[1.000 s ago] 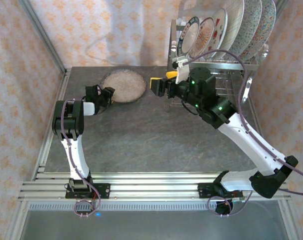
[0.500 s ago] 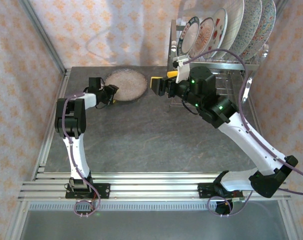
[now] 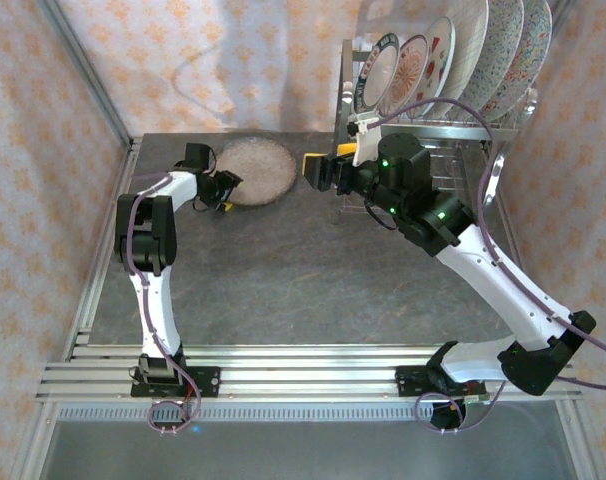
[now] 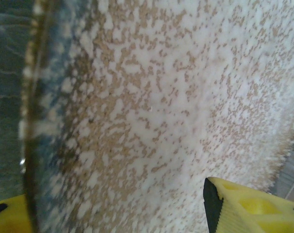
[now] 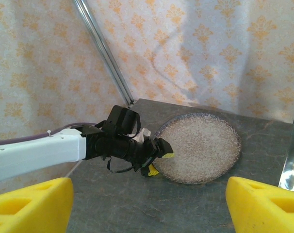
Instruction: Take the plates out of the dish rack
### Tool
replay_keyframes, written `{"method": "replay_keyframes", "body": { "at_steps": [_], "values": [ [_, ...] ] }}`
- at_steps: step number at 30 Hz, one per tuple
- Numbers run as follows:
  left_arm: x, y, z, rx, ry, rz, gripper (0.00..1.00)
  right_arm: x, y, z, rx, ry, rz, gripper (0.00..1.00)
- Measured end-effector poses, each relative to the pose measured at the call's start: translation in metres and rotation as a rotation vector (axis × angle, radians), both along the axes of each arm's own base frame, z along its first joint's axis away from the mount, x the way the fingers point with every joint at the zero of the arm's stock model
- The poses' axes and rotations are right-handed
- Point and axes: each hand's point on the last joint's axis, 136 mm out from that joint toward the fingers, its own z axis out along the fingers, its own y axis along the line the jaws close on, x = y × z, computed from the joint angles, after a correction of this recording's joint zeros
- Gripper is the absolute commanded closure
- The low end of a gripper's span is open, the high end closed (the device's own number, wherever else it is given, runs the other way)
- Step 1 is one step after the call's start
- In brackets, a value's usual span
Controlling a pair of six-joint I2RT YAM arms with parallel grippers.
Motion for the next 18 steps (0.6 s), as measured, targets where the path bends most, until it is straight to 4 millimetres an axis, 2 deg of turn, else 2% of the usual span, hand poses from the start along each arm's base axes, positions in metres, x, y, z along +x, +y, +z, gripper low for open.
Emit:
{"method": "replay_keyframes", "body": {
  "at_steps": [6,11,14,18],
  "values": [
    [-0.008,0.002,-0.001,0.019,0.052,-0.012,0.35,0.003,-0.005,0.000,-0.007,0.000,-0.032,0.18],
    [-0.013,0.004,-0.002,0.035,0.080,-0.016,0.32,0.011,-0.027,0.008,-0.058,-0.026,-0.145,0.20],
    [-0.015,0.004,-0.002,0.040,0.087,-0.020,0.31,0.016,-0.056,0.027,-0.092,-0.053,-0.259,0.22],
    [-0.023,0.005,0.004,0.046,0.099,-0.021,0.28,0.024,-0.122,0.071,-0.090,-0.112,-0.498,0.26]
  ]
}}
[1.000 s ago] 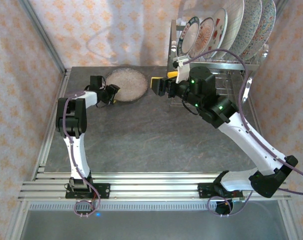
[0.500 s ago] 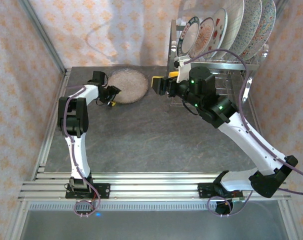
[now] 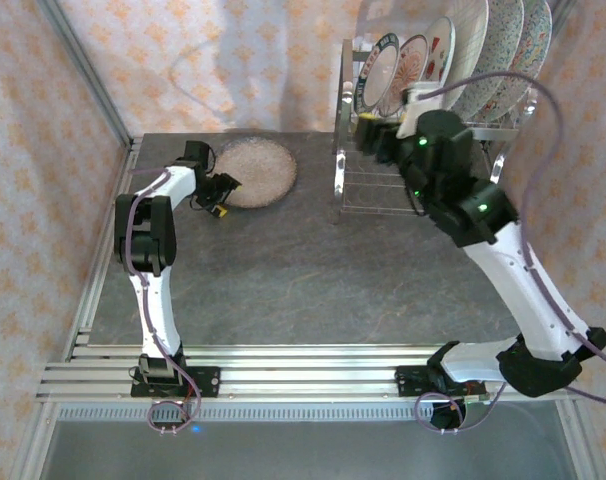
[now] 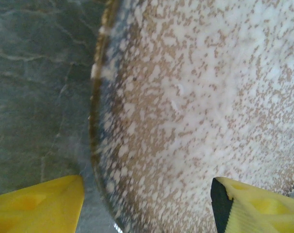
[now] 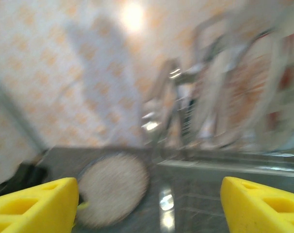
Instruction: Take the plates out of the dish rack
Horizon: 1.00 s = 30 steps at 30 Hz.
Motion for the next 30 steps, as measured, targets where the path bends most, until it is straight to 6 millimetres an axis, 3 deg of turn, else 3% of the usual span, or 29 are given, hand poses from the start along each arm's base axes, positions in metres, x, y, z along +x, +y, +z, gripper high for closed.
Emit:
{"method": "replay_keyframes", "body": {
  "at_steps": [2,6,9,12,16,19,22,25,30],
  "values": [
    [-0.007,0.000,0.008,0.002,-0.002,0.001,0.28,0.002,-0.040,0.018,0.003,-0.027,-0.133,0.28],
    [-0.019,-0.003,0.050,0.018,-0.063,0.002,0.27,-0.004,-0.130,0.047,0.032,-0.060,-0.400,0.29],
    [-0.028,-0.013,0.105,0.037,-0.173,-0.003,0.27,-0.008,-0.182,0.058,0.067,-0.073,-0.548,0.29],
    [-0.039,-0.040,0.168,0.056,-0.318,-0.043,0.27,-0.003,-0.214,0.060,0.106,-0.062,-0.617,0.29],
    [-0.062,-0.102,0.237,0.055,-0.502,-0.164,0.27,0.020,-0.242,0.044,0.150,-0.012,-0.609,0.30],
    [-0.086,-0.148,0.271,0.030,-0.607,-0.268,0.27,0.037,-0.258,0.026,0.177,0.041,-0.565,0.30],
    [-0.108,-0.176,0.300,0.001,-0.708,-0.342,0.27,0.046,-0.266,0.013,0.196,0.082,-0.512,0.32],
    [-0.125,-0.184,0.323,-0.013,-0.795,-0.382,0.27,0.050,-0.261,0.009,0.201,0.092,-0.436,0.32],
    [-0.144,-0.179,0.365,-0.011,-0.943,-0.411,0.27,0.056,-0.248,0.011,0.175,0.086,-0.335,0.33]
  ]
}}
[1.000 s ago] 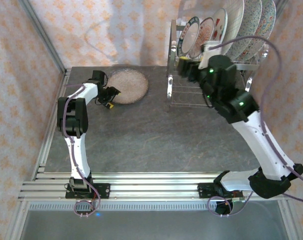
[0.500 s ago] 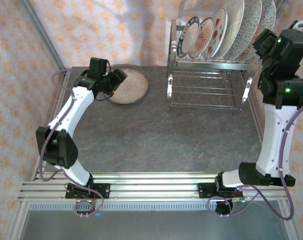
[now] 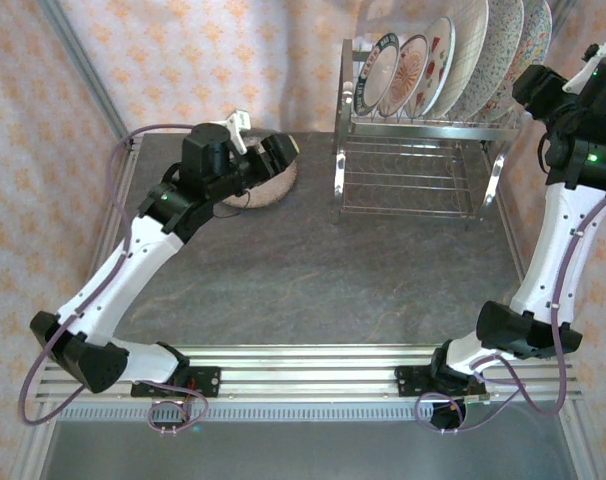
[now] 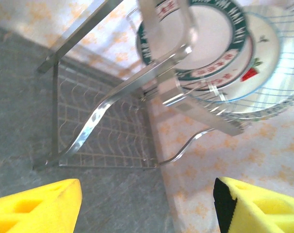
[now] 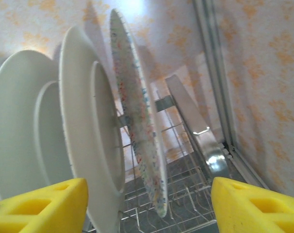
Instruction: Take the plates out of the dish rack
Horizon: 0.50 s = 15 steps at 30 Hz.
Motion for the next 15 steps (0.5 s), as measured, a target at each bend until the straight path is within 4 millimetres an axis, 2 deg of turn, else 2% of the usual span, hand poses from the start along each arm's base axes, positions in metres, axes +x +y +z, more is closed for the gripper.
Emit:
{"method": "replay_keyframes", "body": {
  "at_steps": [4,11,15],
  "values": [
    [-0.009,0.002,0.025,-0.032,-0.085,-0.014,0.27,0.011,-0.001,-0.010,-0.011,0.023,0.022,0.33],
    [-0.022,-0.006,0.060,-0.097,-0.217,-0.063,0.25,0.033,-0.008,-0.034,0.002,0.080,0.034,0.35],
    [-0.036,-0.005,0.091,-0.144,-0.320,-0.083,0.25,0.040,-0.009,-0.041,0.009,0.092,0.041,0.35]
  ]
}}
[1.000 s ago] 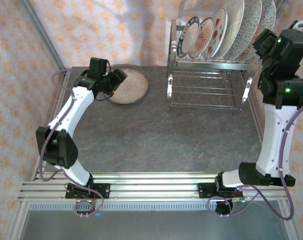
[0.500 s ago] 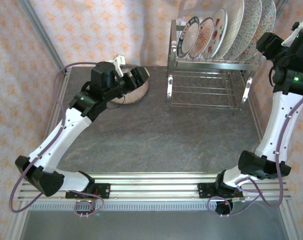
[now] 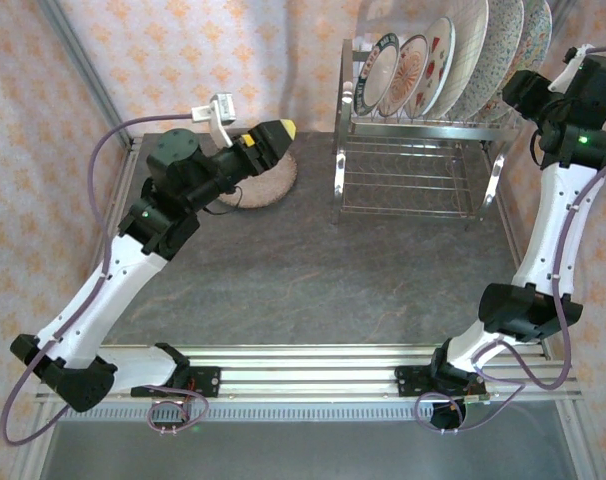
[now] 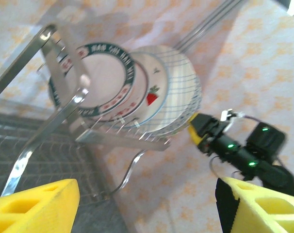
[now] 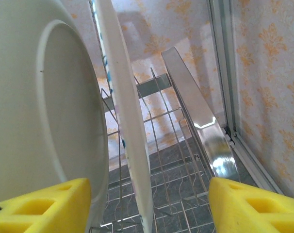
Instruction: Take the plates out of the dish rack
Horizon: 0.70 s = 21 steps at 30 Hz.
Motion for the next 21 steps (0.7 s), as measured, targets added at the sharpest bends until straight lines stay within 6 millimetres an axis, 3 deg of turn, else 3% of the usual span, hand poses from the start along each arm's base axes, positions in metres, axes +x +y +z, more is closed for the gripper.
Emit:
{"method": "replay_keyframes", "body": {
  "at_steps": [4,8,15,21],
  "values": [
    [-0.011,0.002,0.035,-0.067,-0.121,-0.021,0.24,0.007,0.000,0.007,-0.001,-0.020,0.015,0.37],
    [-0.017,-0.005,0.057,-0.119,-0.208,-0.070,0.22,0.016,0.001,0.011,0.000,-0.034,0.034,0.39],
    [-0.014,-0.032,0.067,-0.143,-0.236,-0.151,0.21,0.033,-0.002,0.006,0.007,-0.030,0.051,0.50],
    [-0.017,-0.041,0.075,-0.154,-0.250,-0.180,0.20,0.044,0.001,0.003,-0.007,-0.026,0.070,0.62]
  ]
}}
